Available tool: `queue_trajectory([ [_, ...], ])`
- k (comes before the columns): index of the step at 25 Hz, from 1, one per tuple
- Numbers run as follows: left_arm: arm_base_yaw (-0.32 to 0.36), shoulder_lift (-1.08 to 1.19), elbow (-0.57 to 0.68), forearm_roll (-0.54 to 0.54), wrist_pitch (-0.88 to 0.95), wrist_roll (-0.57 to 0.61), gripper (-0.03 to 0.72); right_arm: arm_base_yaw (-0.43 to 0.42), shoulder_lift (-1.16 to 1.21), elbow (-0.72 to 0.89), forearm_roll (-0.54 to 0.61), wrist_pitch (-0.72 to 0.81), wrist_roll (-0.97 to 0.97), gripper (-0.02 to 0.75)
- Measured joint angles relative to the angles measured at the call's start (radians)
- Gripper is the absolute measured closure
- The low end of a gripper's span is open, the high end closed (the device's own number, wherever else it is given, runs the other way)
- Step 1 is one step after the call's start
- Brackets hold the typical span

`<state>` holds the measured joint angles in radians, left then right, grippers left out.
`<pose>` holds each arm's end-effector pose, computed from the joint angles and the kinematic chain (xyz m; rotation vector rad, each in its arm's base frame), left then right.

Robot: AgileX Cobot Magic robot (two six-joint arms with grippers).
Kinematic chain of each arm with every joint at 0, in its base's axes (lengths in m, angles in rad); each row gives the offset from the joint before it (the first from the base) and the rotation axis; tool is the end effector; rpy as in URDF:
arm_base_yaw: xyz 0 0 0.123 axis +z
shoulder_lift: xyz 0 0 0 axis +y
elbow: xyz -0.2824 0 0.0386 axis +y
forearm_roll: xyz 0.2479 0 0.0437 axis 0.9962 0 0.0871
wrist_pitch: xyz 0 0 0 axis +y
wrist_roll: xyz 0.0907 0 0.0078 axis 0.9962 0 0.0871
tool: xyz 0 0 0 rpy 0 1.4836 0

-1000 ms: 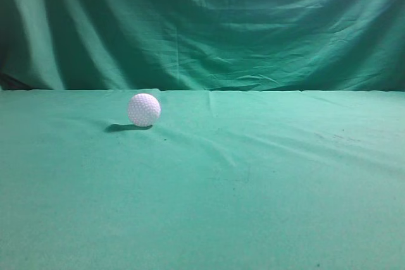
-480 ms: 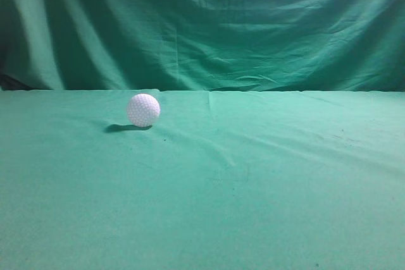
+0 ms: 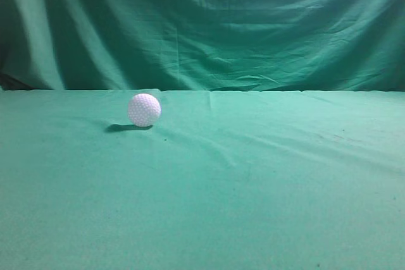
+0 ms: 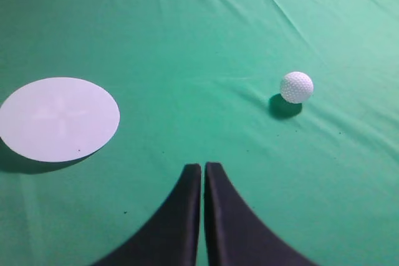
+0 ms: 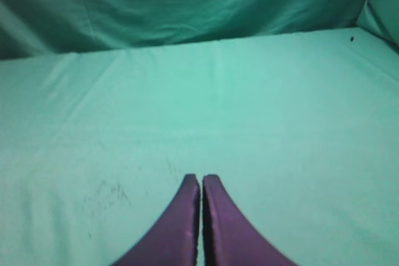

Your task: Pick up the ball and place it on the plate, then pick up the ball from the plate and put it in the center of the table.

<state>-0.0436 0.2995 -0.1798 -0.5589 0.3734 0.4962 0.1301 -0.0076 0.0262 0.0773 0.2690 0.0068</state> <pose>0.0758 -0.0210 0.2260 0.1426 1.9189 -0.2373 0.0545 0.0090 0.1804 -0.0581 1.7726 0.1712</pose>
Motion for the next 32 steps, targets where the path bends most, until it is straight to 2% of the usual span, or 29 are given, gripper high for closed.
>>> queue_trajectory([
  [7,0.000,0.000,0.002,0.000,0.000,0.000,0.688,0.000,-0.002,0.002,-0.035,0.101,-0.017,0.738],
  [32,-0.014,-0.033,0.002,0.000,-0.002,0.000,0.688,0.000,-0.002,0.002,-0.037,0.111,-0.015,0.738],
])
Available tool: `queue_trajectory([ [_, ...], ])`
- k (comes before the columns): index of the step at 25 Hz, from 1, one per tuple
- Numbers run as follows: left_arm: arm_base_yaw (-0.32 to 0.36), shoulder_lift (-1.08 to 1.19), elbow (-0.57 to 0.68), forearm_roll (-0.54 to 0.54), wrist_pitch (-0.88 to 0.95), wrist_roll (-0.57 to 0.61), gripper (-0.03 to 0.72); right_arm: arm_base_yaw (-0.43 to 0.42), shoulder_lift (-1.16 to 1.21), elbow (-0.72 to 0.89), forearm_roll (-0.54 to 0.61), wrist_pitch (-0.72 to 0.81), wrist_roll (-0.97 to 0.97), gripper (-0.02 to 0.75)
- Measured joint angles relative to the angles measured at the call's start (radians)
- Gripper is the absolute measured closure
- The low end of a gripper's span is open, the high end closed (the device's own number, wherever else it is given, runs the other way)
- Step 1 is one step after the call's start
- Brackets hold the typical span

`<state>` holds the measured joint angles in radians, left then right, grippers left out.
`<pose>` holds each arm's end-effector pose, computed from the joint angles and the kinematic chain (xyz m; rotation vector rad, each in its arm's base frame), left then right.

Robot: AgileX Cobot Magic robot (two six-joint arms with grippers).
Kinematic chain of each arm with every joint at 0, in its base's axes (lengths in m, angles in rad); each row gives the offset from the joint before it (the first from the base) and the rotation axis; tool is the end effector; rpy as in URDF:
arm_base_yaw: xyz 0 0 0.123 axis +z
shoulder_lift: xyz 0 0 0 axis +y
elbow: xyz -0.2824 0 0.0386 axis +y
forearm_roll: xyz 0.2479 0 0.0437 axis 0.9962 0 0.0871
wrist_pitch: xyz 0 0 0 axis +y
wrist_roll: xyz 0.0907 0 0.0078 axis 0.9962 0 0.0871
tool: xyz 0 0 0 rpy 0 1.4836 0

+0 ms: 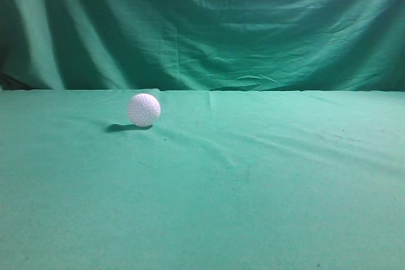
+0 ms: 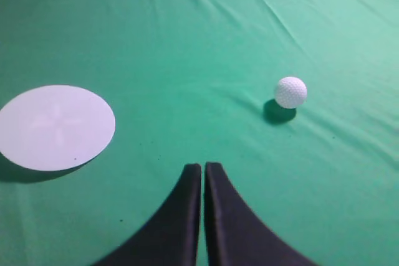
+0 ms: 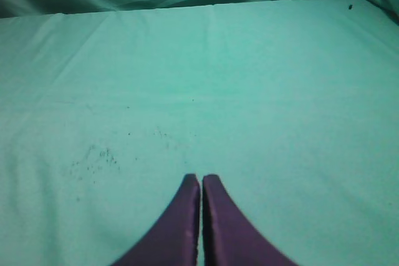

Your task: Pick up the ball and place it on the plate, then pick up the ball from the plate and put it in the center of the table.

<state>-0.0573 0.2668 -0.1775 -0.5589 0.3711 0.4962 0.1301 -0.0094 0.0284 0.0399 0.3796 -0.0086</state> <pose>0.0722 -0.0217 0.2278 0.1565 1.8862 -0.2435 0.0519 0.0082 0.1699 -0.1058 1.8807 0.1226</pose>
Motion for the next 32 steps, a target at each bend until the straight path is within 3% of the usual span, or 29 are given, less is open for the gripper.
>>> queue_trajectory([
  [4,-0.004,-0.102,0.002,0.031,-0.002,0.000,0.688,0.000,0.000,0.000,0.000,0.000,0.000,0.738],
  [9,-0.004,-0.258,0.091,0.106,-0.018,0.000,0.688,0.000,0.000,0.000,0.000,0.000,0.000,0.738],
  [16,-0.006,-0.277,0.200,0.157,-0.037,0.000,0.688,0.000,0.000,0.000,0.000,0.002,0.000,0.738],
  [23,-0.006,-0.277,0.200,0.191,-0.025,-0.007,0.688,0.000,0.000,0.000,0.000,0.002,0.000,0.738],
  [32,-0.006,-0.277,0.198,0.435,-0.015,-0.327,0.688,0.000,0.000,0.000,0.000,0.004,0.000,0.738],
])
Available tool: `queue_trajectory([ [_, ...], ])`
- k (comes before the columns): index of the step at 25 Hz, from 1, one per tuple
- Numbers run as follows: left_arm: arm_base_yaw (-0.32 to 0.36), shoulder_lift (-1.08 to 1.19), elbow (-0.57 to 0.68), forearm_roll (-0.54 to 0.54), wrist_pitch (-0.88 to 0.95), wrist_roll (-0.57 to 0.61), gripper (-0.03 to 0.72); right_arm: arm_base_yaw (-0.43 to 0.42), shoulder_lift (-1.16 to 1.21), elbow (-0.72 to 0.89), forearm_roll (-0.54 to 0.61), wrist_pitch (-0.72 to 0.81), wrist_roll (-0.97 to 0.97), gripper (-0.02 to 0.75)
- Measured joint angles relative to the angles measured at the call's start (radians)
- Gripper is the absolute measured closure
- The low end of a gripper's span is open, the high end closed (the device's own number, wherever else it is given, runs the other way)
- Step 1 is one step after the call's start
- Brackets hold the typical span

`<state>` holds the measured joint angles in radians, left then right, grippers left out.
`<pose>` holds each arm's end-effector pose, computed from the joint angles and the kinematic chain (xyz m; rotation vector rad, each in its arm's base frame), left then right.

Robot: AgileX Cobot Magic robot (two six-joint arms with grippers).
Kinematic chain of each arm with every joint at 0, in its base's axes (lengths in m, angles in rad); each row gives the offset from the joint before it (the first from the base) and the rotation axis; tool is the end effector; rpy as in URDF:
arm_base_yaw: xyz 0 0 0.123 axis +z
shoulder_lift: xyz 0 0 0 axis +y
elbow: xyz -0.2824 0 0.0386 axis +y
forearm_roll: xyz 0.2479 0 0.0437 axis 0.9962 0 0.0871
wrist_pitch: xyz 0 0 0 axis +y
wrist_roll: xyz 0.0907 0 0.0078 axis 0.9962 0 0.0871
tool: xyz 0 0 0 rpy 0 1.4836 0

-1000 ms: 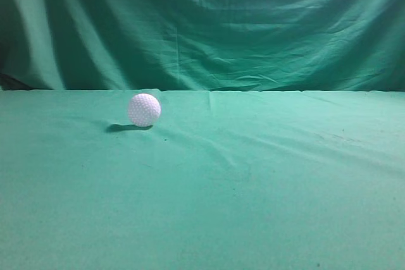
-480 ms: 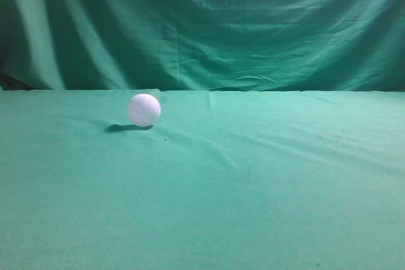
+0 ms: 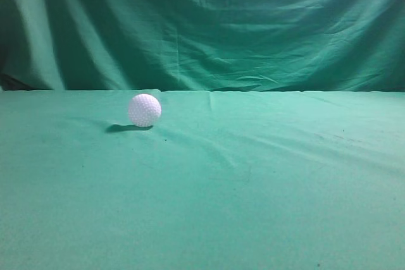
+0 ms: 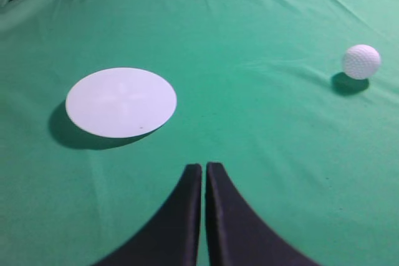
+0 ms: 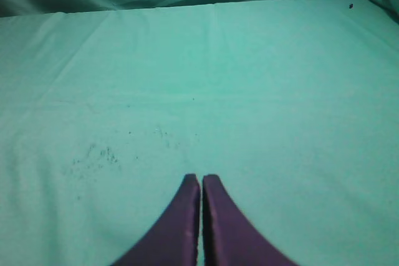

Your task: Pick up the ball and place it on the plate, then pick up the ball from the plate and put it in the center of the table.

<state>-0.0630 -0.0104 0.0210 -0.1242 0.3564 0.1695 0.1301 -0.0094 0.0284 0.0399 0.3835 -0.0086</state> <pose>0.0526 -0.0073 0.1747 0.1373 1.8430 -0.0469 0.0518 0.0082 0.1696 -0.1062 1.8846 0.1225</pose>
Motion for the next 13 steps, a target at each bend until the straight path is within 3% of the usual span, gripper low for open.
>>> queue_trajectory([
  [4,0.000,0.000,0.000,0.037,-0.002,-0.057,0.688,0.000,0.000,0.000,0.000,0.000,0.000,0.738],
  [13,0.000,0.000,0.000,0.039,-0.002,-0.061,0.688,0.000,0.000,0.000,0.000,0.000,0.000,0.738],
])
